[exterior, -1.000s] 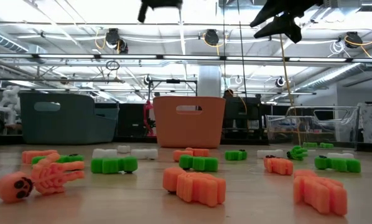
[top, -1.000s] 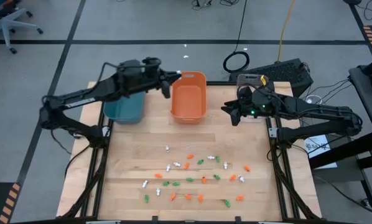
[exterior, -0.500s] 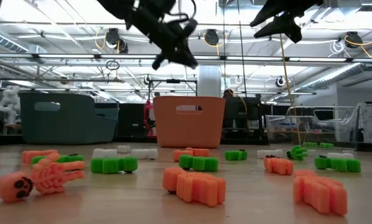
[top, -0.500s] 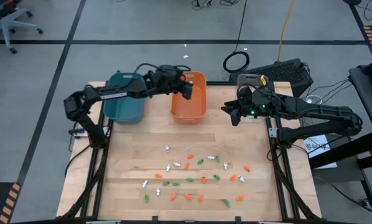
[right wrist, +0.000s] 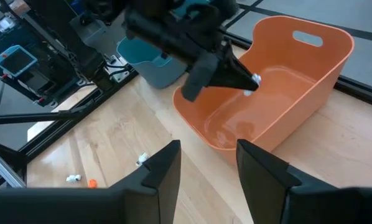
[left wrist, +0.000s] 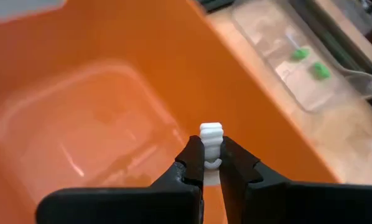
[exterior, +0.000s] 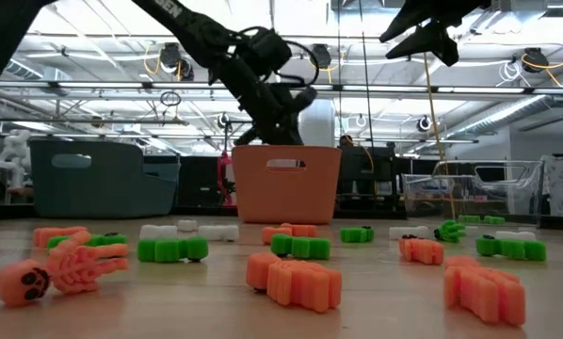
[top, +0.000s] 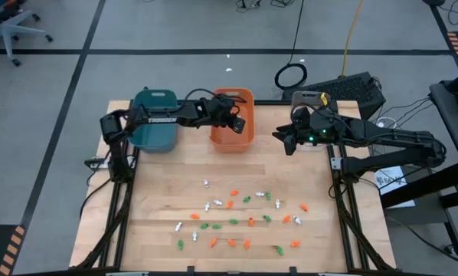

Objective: Sort Halloween decoration
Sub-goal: Put the white skeleton toy into the orange bin, then put the orange skeleton toy into the blue bin

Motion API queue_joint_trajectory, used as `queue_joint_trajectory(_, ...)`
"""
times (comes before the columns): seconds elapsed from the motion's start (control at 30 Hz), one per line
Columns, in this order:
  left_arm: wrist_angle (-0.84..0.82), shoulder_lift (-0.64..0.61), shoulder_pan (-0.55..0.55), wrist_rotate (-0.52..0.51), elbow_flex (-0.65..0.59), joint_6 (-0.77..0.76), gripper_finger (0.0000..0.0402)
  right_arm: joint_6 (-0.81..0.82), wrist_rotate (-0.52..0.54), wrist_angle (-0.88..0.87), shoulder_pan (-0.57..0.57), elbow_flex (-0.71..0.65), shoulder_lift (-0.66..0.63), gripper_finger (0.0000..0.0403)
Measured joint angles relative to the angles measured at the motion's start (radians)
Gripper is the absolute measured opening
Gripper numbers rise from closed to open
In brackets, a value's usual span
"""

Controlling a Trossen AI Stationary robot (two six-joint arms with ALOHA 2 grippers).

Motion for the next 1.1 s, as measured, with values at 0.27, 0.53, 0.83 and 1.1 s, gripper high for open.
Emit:
queue_joint_trajectory(0.27, -0.052, 0.007, -0.004, -0.008, 0.0, -0.023, 0.0023, -0.003, 0.001, 0.001, 0.0, 0.0, 0.0, 0.0139)
queue_joint_trajectory(0.53, -0.056, 0.006, -0.004, -0.032, -0.008, -0.045, 0.0026, -0.001, 0.002, 0.001, 0.0, 0.0, 0.0, 0.0139)
queue_joint_trajectory(0.83, -0.066, 0.006, -0.006, -0.076, -0.014, -0.046, 0.0089, 0.008, 0.002, 0.018, 0.0, 0.0, 0.0, 0.0139)
queue_joint_trajectory(1.1, -0.068, -0.002, -0.025, 0.007, -0.005, -0.053, 0.012, 0.04, -0.002, 0.018, 0.0, 0.0, 0.0, 0.0139)
